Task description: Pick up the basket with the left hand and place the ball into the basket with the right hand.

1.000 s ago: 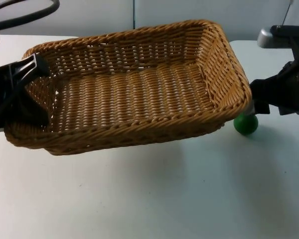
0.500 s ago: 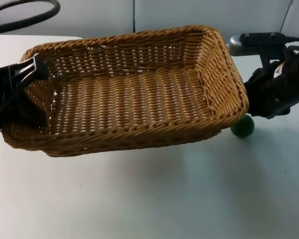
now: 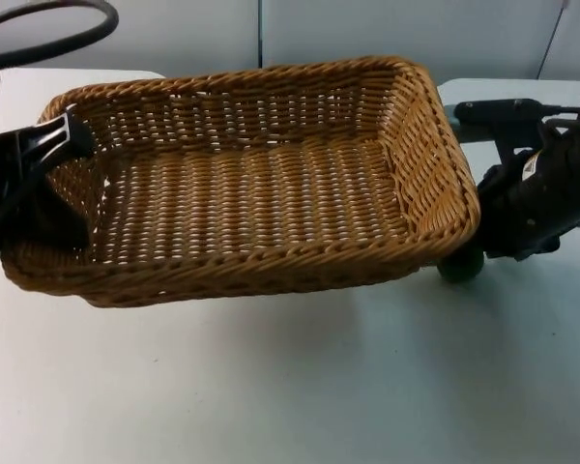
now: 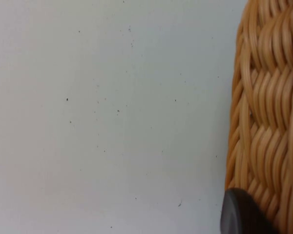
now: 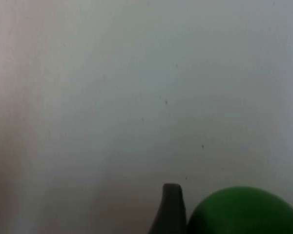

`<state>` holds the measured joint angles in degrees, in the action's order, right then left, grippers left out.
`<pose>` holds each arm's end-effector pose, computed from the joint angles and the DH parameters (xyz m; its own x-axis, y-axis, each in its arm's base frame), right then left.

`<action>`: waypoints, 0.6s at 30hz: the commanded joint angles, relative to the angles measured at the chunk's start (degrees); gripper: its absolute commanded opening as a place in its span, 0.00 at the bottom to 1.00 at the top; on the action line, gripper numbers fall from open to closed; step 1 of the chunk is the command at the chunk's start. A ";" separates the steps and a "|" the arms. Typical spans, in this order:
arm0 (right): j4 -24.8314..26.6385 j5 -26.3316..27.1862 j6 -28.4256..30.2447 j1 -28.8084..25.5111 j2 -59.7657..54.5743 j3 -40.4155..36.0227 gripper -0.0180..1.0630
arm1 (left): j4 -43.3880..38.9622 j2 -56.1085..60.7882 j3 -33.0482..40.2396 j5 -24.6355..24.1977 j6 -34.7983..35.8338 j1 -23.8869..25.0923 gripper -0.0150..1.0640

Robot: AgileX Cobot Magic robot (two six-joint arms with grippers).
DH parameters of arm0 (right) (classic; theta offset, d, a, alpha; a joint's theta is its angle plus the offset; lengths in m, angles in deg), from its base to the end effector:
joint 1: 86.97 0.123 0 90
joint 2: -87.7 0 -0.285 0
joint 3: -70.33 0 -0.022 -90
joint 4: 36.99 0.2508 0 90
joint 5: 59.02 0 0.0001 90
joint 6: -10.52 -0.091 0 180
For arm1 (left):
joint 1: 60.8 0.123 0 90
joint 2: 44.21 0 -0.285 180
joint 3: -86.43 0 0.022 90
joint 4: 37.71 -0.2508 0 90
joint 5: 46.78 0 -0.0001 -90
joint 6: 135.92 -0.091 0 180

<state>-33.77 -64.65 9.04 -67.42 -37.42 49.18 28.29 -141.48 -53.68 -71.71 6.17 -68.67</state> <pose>0.3431 0.1224 0.0794 -0.8560 -0.2173 -0.4692 -0.2681 0.9624 0.0433 0.2600 -0.0714 0.1657 -0.8983 -0.2834 -0.3357 -0.0708 0.8476 -0.5259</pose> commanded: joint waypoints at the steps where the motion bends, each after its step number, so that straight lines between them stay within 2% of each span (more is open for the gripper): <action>1: 0.09 -1.12 -0.14 0.23 -0.49 0.15 0.64 | 0.88 0.81 -0.06 -0.92 0.37 0.06 0.01; 3: 0.09 -1.94 -0.14 0.23 -0.45 0.15 0.63 | 0.74 0.81 -0.06 -0.93 0.37 0.06 0.01; 5: 1.11 -3.54 -0.14 0.23 -0.45 0.15 0.55 | 0.74 0.81 -0.06 -0.93 0.37 0.06 0.01; 6: 1.12 -3.65 -0.03 0.23 -0.45 0.15 0.45 | 0.74 0.81 -0.06 -0.93 0.37 0.06 0.01; 7: 1.02 -3.50 0.47 0.23 -0.45 0.15 0.30 | 0.74 0.81 -0.06 -0.93 0.37 0.06 0.01; 8: 1.02 -3.50 0.47 0.23 -0.45 0.15 0.30 | 0.74 0.81 -0.06 -0.93 0.37 0.06 0.01; 10: -1.77 -2.34 0.88 0.23 -0.03 0.26 0.02 | 0.74 0.81 -0.06 -0.93 0.37 0.06 0.01; 12: -5.14 -2.67 0.78 -0.48 1.66 1.90 0.01 | 0.74 0.81 -0.06 -0.93 0.37 0.06 0.01; 13: -5.14 -2.67 0.78 -0.48 1.66 1.90 0.01 | 0.74 0.81 -0.06 -0.93 0.37 0.06 0.01; 17: -6.16 -11.55 0.78 -4.86 7.88 12.55 0.01 | 0.38 0.81 -0.06 -0.93 0.37 0.06 0.01; 18: -6.16 -11.55 0.78 -4.86 7.88 12.55 0.01 | 0.38 0.81 -0.06 -0.93 0.37 0.06 0.01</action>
<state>-39.05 -74.25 9.43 -70.95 -32.03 58.79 27.85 -141.48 -53.68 -71.71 6.17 -68.67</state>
